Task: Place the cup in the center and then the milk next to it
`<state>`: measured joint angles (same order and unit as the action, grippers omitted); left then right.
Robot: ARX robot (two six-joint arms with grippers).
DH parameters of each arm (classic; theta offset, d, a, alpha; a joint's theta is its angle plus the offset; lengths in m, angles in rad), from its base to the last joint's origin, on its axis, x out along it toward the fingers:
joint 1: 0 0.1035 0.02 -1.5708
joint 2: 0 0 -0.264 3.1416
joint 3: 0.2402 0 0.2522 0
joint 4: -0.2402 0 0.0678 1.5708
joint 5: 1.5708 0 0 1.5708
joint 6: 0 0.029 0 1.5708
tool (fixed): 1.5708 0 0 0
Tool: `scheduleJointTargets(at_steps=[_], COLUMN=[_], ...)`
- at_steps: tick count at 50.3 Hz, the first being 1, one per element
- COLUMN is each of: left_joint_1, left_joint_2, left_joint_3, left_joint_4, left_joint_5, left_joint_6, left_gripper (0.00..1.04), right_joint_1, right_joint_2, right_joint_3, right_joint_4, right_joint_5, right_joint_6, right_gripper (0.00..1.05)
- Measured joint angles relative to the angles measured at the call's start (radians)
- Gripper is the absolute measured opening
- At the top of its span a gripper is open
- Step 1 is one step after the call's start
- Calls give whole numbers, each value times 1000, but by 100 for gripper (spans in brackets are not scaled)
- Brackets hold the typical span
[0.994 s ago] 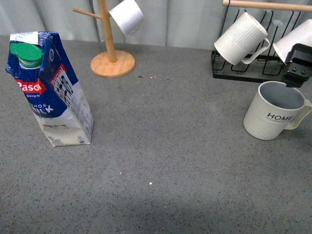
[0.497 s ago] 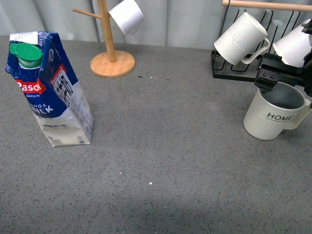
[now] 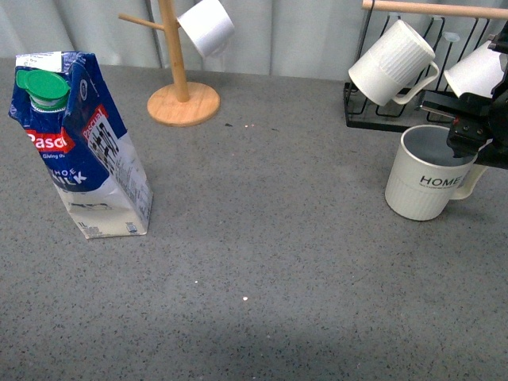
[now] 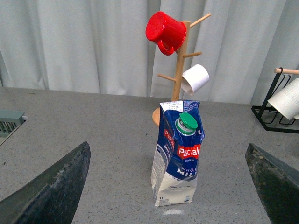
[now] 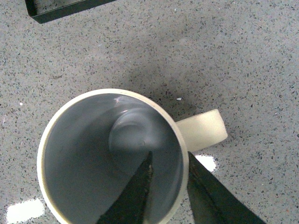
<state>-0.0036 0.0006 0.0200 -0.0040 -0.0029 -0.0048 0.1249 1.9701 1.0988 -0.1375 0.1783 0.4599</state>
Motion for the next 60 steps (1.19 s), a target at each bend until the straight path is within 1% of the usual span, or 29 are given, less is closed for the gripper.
scheduleJointTargets(at_steps=[1,6,12,23,27,35,42,48,60], left_joint_1=[0,0,0,0,0,0,0,0,0], left_joint_2=[0,0,0,0,0,0,0,0,0], left_joint_3=[0,0,0,0,0,0,0,0,0], left_joint_4=[0,0,0,0,0,0,0,0,0], left_joint_5=[0,0,0,0,0,0,0,0,0], left_joint_6=[0,0,0,0,0,0,0,0,0], left_gripper=[98,98,98,98,98,98,98,98,98], right_joint_1=[0,0,0,23,58,124,223,285,325], right_joint_2=[0,0,-2,-47,-72,-74,-46,3,43], right_joint_3=[0,0,2,2,3,24,78,102,103], right_joint_4=[0,-2,-11,-28,-40,-53,-61,-74,-74], right_joint_5=[0,-3,-5,-79,-115,-133,-159,-164,-151], right_joint_6=[0,1,1,20,46,75,112,127,135], right_gripper=[18,1,1,1,1,1,1,1,1])
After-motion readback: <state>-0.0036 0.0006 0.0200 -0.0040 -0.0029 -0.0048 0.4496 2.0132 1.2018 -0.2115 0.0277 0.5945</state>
